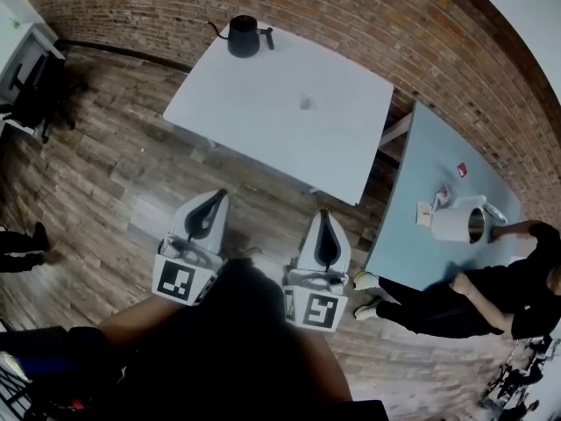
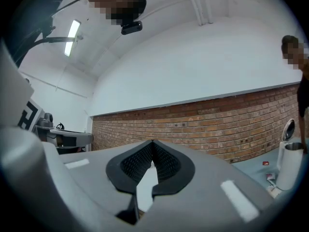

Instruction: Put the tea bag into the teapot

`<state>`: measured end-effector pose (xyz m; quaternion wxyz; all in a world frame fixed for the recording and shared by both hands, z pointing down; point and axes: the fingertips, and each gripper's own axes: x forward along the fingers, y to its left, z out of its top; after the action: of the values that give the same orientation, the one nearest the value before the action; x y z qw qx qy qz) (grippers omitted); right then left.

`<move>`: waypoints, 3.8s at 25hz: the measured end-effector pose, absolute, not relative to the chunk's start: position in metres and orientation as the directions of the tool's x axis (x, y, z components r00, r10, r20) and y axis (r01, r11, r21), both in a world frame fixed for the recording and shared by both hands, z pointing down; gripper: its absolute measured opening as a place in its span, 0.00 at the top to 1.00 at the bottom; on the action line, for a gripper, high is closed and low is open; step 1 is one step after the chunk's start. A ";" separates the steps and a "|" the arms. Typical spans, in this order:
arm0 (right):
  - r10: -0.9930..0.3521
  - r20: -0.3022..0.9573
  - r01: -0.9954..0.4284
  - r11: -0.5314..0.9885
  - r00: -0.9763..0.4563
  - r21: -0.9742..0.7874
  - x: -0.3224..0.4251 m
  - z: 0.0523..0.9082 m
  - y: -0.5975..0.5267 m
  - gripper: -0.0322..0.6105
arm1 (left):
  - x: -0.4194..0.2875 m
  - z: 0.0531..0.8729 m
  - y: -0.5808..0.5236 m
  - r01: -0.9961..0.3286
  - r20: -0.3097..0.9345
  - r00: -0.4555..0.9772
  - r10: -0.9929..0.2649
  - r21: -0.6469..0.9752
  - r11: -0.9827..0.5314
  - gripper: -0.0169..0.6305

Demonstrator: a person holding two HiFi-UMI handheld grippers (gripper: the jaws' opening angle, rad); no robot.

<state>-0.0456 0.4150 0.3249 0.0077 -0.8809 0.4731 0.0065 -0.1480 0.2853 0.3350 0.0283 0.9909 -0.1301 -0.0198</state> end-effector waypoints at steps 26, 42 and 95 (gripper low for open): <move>-0.822 0.065 -0.823 -0.568 0.566 -0.018 0.061 0.340 0.267 0.95 | -0.011 0.329 0.154 -0.127 -0.071 0.988 -0.136 0.117 -0.985 0.97; -0.813 0.104 -0.819 -0.574 0.573 0.029 0.110 0.337 0.159 0.95 | 0.027 0.350 0.047 -0.113 -0.029 0.992 -0.121 0.193 -0.975 0.97; -0.953 0.266 -0.989 -0.145 0.141 0.004 0.205 0.467 -0.089 0.77 | 0.015 0.369 -0.089 -0.456 0.088 0.890 -0.448 0.139 -0.879 0.97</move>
<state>0.2049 -0.0889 0.4665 -0.0894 -0.7501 0.6476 -0.1004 0.0153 -0.0889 0.3690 0.0783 0.9689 -0.2332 0.0264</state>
